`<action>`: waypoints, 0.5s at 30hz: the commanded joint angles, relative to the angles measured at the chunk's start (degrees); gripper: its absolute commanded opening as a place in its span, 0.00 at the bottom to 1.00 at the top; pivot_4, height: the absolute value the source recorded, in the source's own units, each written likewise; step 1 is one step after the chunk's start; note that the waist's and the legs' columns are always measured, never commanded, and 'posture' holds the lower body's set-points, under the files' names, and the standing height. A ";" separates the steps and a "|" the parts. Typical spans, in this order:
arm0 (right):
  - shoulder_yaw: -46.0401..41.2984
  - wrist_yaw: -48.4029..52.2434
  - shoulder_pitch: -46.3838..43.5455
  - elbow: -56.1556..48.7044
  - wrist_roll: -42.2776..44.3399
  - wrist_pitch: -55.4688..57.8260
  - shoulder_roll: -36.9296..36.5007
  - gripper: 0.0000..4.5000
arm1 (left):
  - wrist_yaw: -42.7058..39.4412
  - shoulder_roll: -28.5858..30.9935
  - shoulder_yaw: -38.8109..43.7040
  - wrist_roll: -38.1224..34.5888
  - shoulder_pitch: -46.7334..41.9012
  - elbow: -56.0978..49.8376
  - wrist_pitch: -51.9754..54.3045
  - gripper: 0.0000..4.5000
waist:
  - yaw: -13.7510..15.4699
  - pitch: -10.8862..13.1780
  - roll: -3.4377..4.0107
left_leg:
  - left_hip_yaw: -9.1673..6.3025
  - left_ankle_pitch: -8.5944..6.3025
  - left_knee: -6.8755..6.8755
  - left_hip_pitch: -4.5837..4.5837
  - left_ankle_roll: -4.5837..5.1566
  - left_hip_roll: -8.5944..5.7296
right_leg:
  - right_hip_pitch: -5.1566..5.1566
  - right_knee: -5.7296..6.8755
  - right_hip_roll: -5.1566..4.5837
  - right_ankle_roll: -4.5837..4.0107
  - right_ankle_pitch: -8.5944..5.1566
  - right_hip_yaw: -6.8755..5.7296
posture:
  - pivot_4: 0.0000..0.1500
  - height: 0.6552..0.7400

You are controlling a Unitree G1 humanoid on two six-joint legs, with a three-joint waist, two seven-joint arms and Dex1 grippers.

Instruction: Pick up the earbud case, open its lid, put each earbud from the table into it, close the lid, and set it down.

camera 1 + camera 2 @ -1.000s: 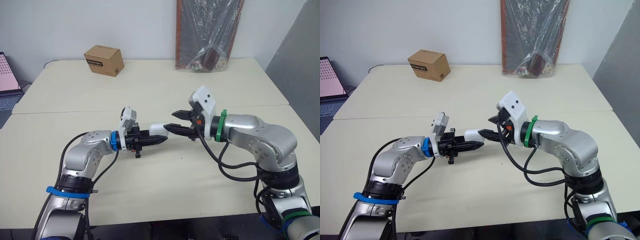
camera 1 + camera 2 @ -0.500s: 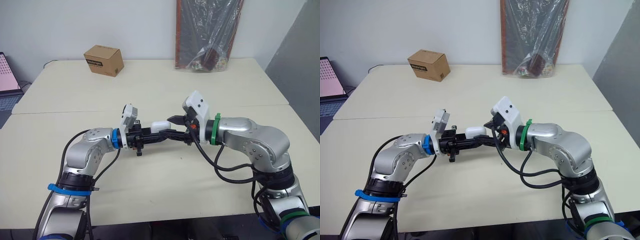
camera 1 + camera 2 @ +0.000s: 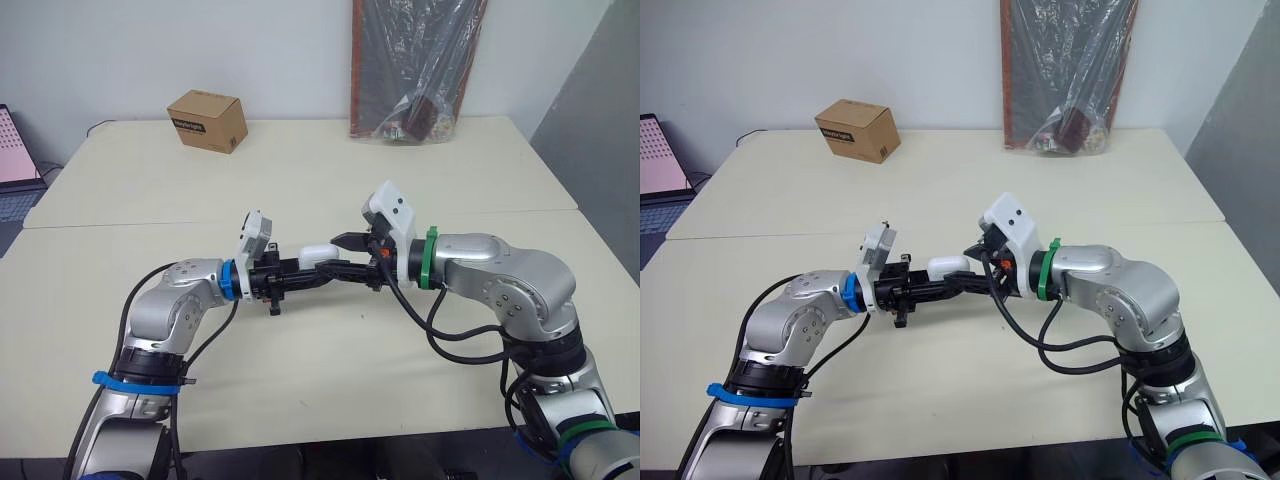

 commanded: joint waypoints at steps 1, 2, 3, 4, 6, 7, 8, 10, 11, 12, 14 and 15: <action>-1.22 -0.35 -1.73 0.18 -0.70 -1.06 -0.25 0.64 | -2.94 0.27 -0.13 -1.60 0.43 -3.95 -1.32 0.17 | -0.02 0.00 0.00 | 0.00 0.00 0.00 0.00 0.00 0.00 | 0.00 0.00 0.00 0.00 0.00 0.00 | 1.00 1.00; -1.17 -0.23 -1.77 0.18 -0.69 -1.14 -0.24 0.64 | -3.04 0.27 -0.11 -1.53 0.64 -4.04 -1.35 0.17 | -0.01 0.00 0.00 | 0.00 0.00 0.00 0.00 0.00 -0.01 | 0.00 -0.01 0.00 0.00 0.00 0.00 | 1.00 1.00; -1.13 -0.16 -1.82 0.23 -0.67 -1.18 -0.26 0.64 | -3.17 0.23 -0.08 -1.44 0.82 -4.14 -1.41 0.17 | -0.01 0.00 0.00 | 0.01 0.00 0.00 0.00 0.00 -0.01 | 0.00 -0.01 0.00 0.00 0.00 0.02 | 1.00 1.00; -1.10 -0.07 -1.87 0.27 -0.65 -1.23 -0.30 0.64 | -3.21 0.16 -0.02 -1.39 0.93 -4.26 -1.37 0.17 | -0.01 0.00 0.00 | 0.01 0.00 0.00 0.00 0.00 0.00 | 0.00 -0.01 0.00 0.00 0.00 0.01 | 1.00 1.00; -1.00 0.09 -1.96 0.36 -0.62 -1.24 -0.40 0.64 | -3.16 -0.02 0.10 -1.49 1.02 -4.45 -1.27 0.17 | -0.01 0.00 0.00 | 0.00 0.00 0.00 0.00 0.00 0.00 | 0.00 -0.01 0.00 0.00 0.00 0.00 | 1.00 1.00; -0.95 0.20 -1.99 0.39 -0.60 -1.24 -0.44 0.64 | -3.10 -0.06 0.12 -1.54 1.04 -4.53 -1.24 0.17 | -0.01 0.00 0.00 | 0.00 0.00 0.00 0.00 0.00 0.00 | 0.00 -0.01 0.00 0.00 0.00 0.01 | 1.00 1.00; -0.88 0.39 -2.03 0.40 -0.56 -1.26 -0.51 0.64 | -3.06 -0.11 0.16 -1.62 1.06 -4.60 -1.22 0.17 | -0.01 0.00 0.00 | 0.01 0.00 0.00 0.00 0.00 0.00 | 0.00 -0.01 0.00 0.00 0.00 0.01 | 1.00 1.00; -0.82 0.97 -2.04 0.14 -0.19 -1.10 -0.71 0.64 | -3.00 -0.15 0.24 -1.67 1.15 -4.70 -1.27 0.17 | -0.01 0.00 0.00 | 0.01 0.00 0.00 0.00 0.00 0.00 | 0.00 -0.01 0.00 0.00 0.00 0.01 | 1.00 1.00; -0.86 1.30 -2.02 -0.06 0.05 -0.95 -0.82 0.64 | -3.00 -0.16 0.26 -1.66 1.18 -4.72 -1.33 0.17 | -0.01 0.00 0.00 | 0.01 0.00 0.00 0.00 0.00 0.00 | 0.00 -0.02 0.00 0.00 0.00 0.01 | 1.00 1.00; -0.98 2.25 -1.90 -0.66 0.64 -0.91 -1.30 0.64 | -3.00 -0.18 0.35 -1.53 1.20 -4.55 -1.63 0.17 | -0.01 0.00 0.00 | 0.01 0.00 0.00 0.00 0.00 0.00 | 0.00 -0.02 0.00 0.00 0.00 0.01 | 1.00 1.00; -1.57 4.45 -1.58 -2.29 2.26 -0.69 -2.68 0.64 | -3.01 -0.29 0.68 -1.12 1.25 -3.97 -2.79 0.17 | 0.00 0.00 0.00 | 0.01 0.00 0.00 0.00 0.00 0.00 | 0.00 -0.02 0.00 0.00 0.00 0.01 | 1.00 1.00; -2.25 5.72 -1.51 -3.26 3.45 -0.35 -3.67 0.64 | -3.00 -0.46 1.00 -0.86 1.16 -3.37 -3.77 0.17 | 0.01 0.00 0.01 | 0.00 0.00 0.00 -0.01 0.00 -0.01 | 0.00 -0.03 0.00 0.00 0.00 0.00 | 1.00 1.00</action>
